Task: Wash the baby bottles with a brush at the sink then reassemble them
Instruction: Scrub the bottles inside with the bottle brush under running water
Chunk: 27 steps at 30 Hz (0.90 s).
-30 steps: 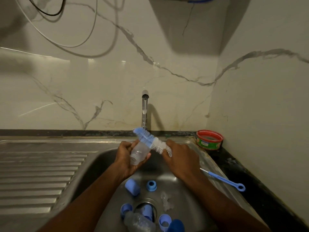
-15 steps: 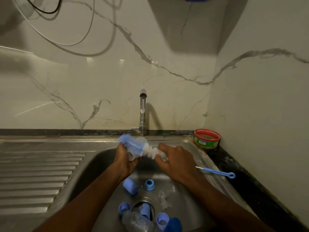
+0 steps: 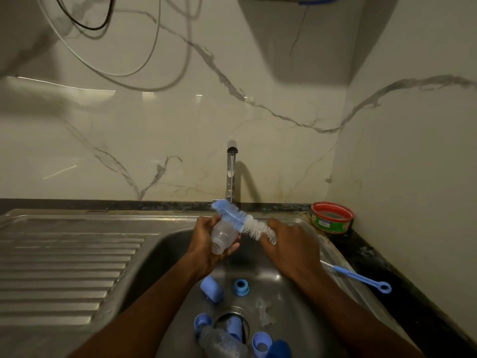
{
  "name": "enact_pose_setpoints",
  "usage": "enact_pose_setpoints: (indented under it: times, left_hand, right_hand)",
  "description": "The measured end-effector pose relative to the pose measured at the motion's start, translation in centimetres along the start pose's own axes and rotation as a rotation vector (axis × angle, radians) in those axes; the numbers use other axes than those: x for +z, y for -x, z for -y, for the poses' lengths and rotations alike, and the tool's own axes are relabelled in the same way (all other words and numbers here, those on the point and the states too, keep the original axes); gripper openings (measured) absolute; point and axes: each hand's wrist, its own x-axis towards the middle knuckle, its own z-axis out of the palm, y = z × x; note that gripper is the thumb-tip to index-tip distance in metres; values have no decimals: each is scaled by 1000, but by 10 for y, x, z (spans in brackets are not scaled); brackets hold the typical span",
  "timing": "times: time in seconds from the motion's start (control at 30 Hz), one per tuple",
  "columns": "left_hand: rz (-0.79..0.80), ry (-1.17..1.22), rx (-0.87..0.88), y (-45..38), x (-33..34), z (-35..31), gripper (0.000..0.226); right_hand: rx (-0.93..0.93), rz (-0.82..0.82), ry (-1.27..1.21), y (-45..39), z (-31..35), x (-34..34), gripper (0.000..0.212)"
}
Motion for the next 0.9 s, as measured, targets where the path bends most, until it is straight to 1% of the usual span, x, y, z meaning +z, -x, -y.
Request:
enact_pose_setpoints:
  times: [0.07, 0.13, 0.2, 0.27, 0.37, 0.4, 0.5, 0.57, 0.6, 0.7, 0.77, 0.83, 0.9]
  left_hand:
    - [-3, -58, -13, 3, 1, -1, 34]
    - [-8, -137, 16, -1, -1, -1, 28]
    - [-36, -206, 24, -3, -2, -5, 22]
    - [-45, -167, 2, -3, -2, -7, 25]
    - [15, -61, -26, 3, 1, -9, 27]
    - [11, -38, -16, 2, 0, -8, 27]
    - [-8, 73, 40, 2, -2, -5, 38]
    - [-24, 124, 52, 2, -3, -4, 44]
    - [-23, 138, 41, 2, -3, -5, 44]
    - [-1, 171, -29, 2, 0, -9, 40]
    - [13, 153, -41, 1, -2, -8, 38]
    - [2, 123, -27, 1, -6, -7, 41]
    - [-2, 120, -15, -2, -9, -7, 46]
  right_hand:
    - [12, 3, 9, 1, 0, -1, 33]
    - [-30, 71, -24, 5, 3, -3, 34]
    - [-72, 99, -26, 9, 6, -3, 35]
    - [-43, 62, -10, 8, 8, -5, 36]
    - [22, -3, 29, 6, 7, -7, 33]
    - [23, -8, 26, 7, 8, -7, 31]
    - [-47, 68, -45, 12, 13, -5, 32]
    - [-101, 85, -34, 14, 17, -4, 34]
    - [-94, 67, -22, 12, 18, -4, 33]
    - [10, 2, 8, 5, 16, -7, 32]
    - [19, 49, 11, 5, 16, -6, 32]
    - [-48, 123, 5, 10, 20, -6, 34]
    - [-102, 129, 5, 14, 22, -7, 37]
